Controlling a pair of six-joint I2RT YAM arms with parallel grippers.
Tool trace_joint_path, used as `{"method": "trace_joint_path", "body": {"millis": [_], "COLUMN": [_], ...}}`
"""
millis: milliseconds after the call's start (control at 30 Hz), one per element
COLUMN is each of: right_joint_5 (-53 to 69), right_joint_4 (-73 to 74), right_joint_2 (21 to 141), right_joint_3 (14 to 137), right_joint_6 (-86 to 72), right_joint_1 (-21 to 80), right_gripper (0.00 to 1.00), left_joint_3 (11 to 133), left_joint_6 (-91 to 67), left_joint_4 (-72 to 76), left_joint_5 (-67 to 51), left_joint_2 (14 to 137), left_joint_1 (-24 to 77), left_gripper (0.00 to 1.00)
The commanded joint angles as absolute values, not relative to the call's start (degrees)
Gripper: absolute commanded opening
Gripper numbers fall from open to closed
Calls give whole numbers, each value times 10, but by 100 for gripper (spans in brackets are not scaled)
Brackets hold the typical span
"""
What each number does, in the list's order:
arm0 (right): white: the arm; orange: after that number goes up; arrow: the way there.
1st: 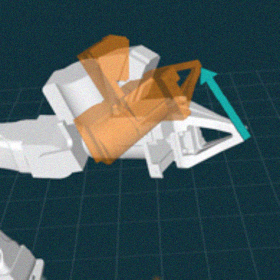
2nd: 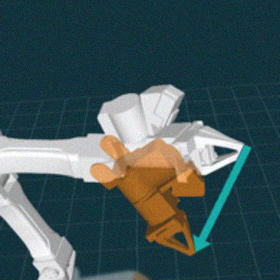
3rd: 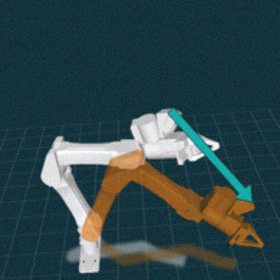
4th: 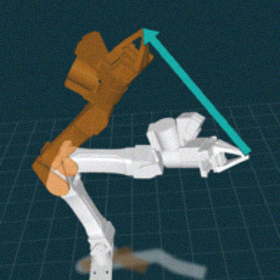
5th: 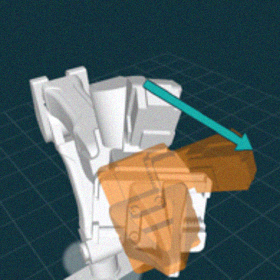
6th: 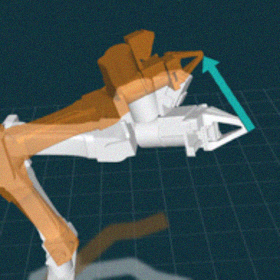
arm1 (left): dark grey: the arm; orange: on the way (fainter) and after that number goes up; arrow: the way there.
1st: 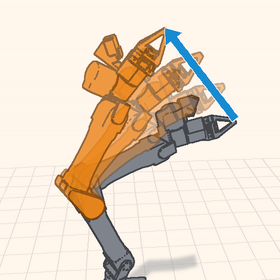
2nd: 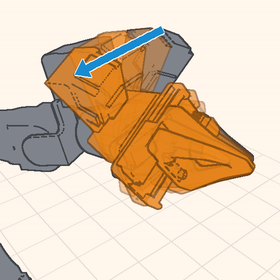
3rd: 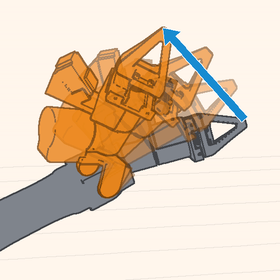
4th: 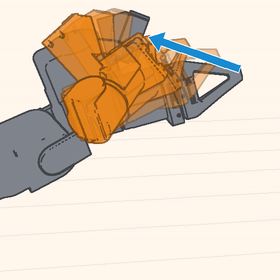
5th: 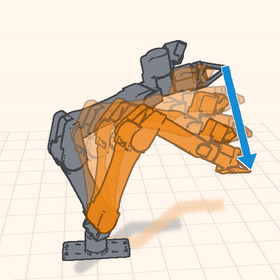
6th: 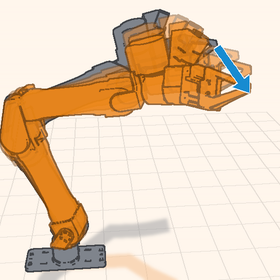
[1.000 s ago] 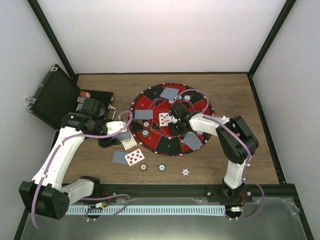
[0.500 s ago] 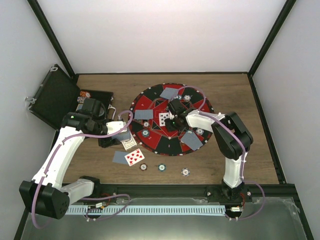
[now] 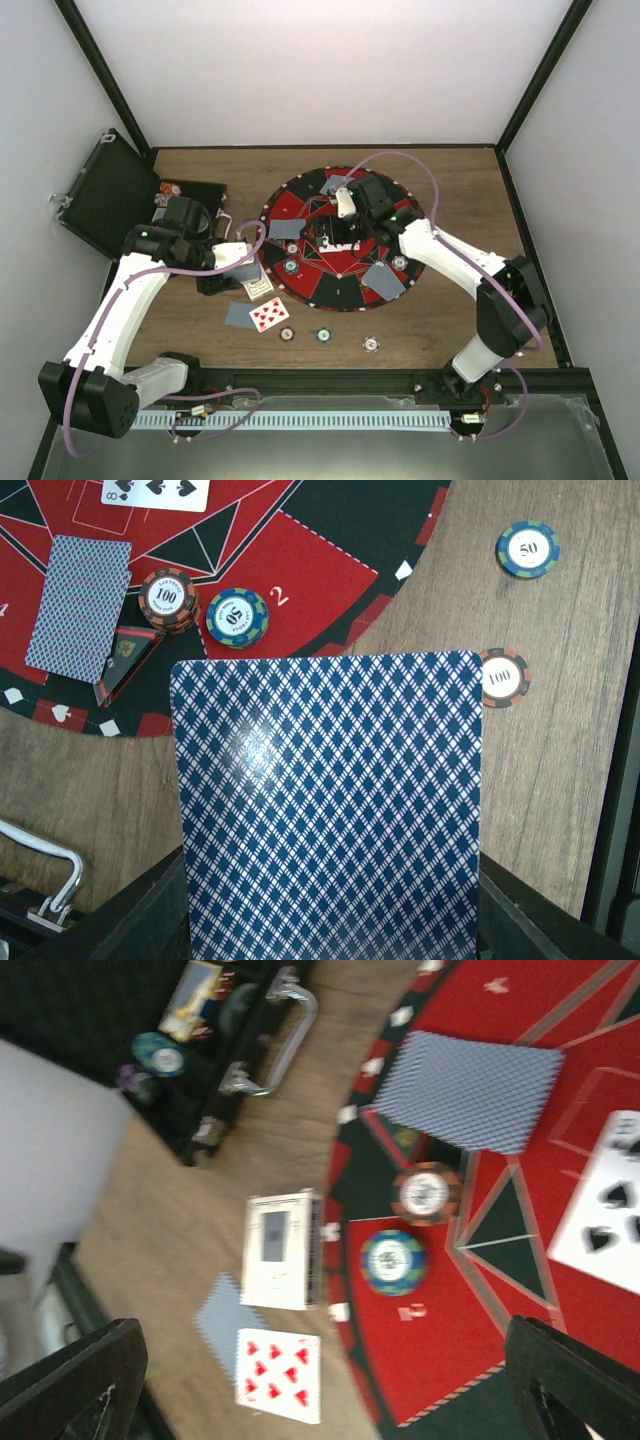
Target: Distribute texas hold em gaming equipment
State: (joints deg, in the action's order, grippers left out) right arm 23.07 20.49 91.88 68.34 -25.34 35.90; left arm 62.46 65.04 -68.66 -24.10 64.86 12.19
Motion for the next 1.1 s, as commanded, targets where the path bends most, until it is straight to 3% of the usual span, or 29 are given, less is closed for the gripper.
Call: {"method": "trace_joint_path", "body": {"millis": [0,267,833,1067], "right_joint_5": [341,404,475,486], "right_joint_4": [165,85,-4,-31], "right_joint_2": [905,941,1072,1113], "right_joint_3": [695,705,797,808], "right_joint_6": [-318,-386,-473,-497], "right_joint_1": [390,465,516,519], "right_gripper": [100,98,93,86], "left_joint_3": [633,636,637,640], "left_joint_6": [658,657,658,661], "left_joint_4": [-685,-684,-680,-683], "left_joint_5": [-255,-255,-261,-255], "left_joint_2": [639,638,640,637], "left_joint_1": [120,120,120,120], "left_gripper": [5,5,5,5]}}
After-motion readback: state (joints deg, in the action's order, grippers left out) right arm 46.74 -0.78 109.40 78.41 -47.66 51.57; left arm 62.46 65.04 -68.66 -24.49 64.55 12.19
